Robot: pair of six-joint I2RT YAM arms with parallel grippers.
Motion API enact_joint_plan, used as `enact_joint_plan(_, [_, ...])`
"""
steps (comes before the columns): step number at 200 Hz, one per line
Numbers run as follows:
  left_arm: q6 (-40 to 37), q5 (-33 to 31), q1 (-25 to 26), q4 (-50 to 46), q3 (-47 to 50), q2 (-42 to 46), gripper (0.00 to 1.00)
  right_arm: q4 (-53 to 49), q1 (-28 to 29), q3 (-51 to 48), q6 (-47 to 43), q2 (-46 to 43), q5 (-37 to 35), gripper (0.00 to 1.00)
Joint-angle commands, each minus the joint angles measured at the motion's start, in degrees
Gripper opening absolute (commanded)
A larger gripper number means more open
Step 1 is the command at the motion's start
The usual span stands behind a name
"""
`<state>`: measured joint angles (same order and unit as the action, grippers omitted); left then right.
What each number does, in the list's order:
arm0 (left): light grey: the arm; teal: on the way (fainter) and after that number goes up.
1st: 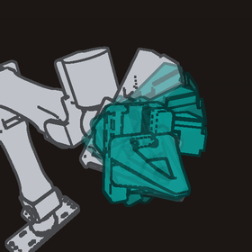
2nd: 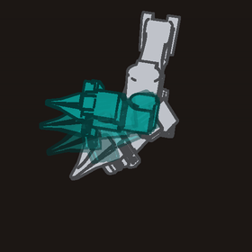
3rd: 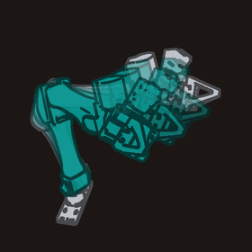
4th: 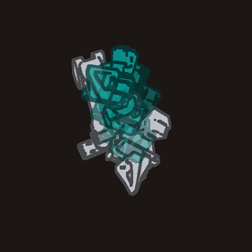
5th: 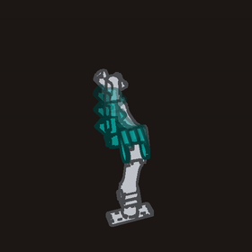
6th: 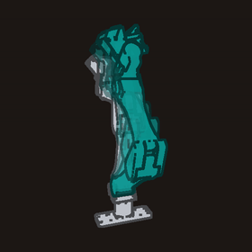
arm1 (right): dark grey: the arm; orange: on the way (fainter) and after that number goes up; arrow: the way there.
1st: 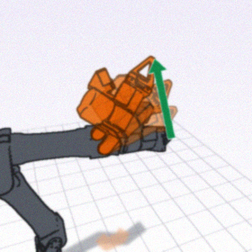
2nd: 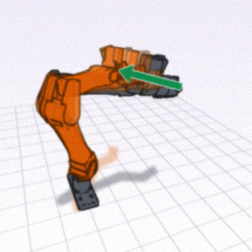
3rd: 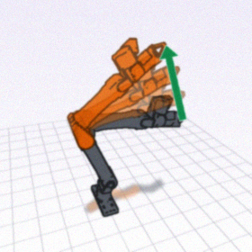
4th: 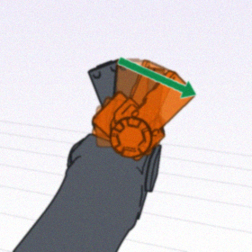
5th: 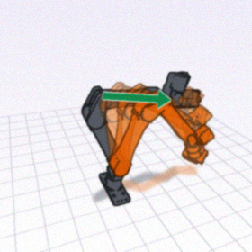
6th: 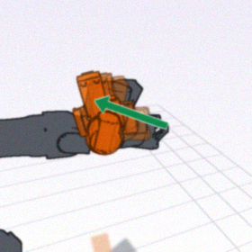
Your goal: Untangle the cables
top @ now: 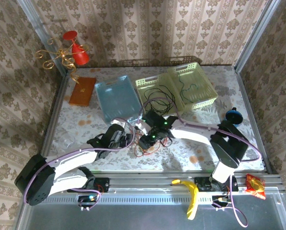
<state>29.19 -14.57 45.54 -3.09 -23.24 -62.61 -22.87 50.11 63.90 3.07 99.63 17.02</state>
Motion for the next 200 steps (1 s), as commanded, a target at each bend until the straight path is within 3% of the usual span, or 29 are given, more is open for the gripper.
enact_joint_plan(1, [8.34,-8.14,-1.4,-3.39,1.82,3.14,0.76,-6.98,1.64,4.26,-4.2,5.74,0.68,0.48])
enact_joint_plan(29, [9.32,-10.38,-2.46,-5.21,2.58,5.75,0.76,-7.54,1.69,6.4,-3.87,8.77,-0.73,0.44])
enact_joint_plan(52, [6.43,-8.5,-2.57,-4.64,2.59,6.53,0.77,-6.81,1.81,5.59,-2.86,8.51,-1.25,0.42])
enact_joint_plan(95, [-2.72,4.4,-1.85,1.96,1.96,4.08,0.76,-5.06,1.51,2.61,-1.27,5.02,-4.78,0.09])
enact_joint_plan(131, [-8.76,11.49,1.13,5.09,-1.86,-2.87,0.77,-3.28,-1.25,-2.51,-0.04,-3.2,-0.43,0.07])
enact_joint_plan(182, [-10.51,13.18,2.44,10.89,-6.75,-15.8,0.74,-3.02,-6.79,-6.98,2.29,-10.34,3.58,0.07])
enact_joint_plan(200, [-10.6,13.43,2.45,12.34,-8.05,-19.86,0.7,-2.78,-9.17,-8.65,3.55,-13.5,1.97,0.07])
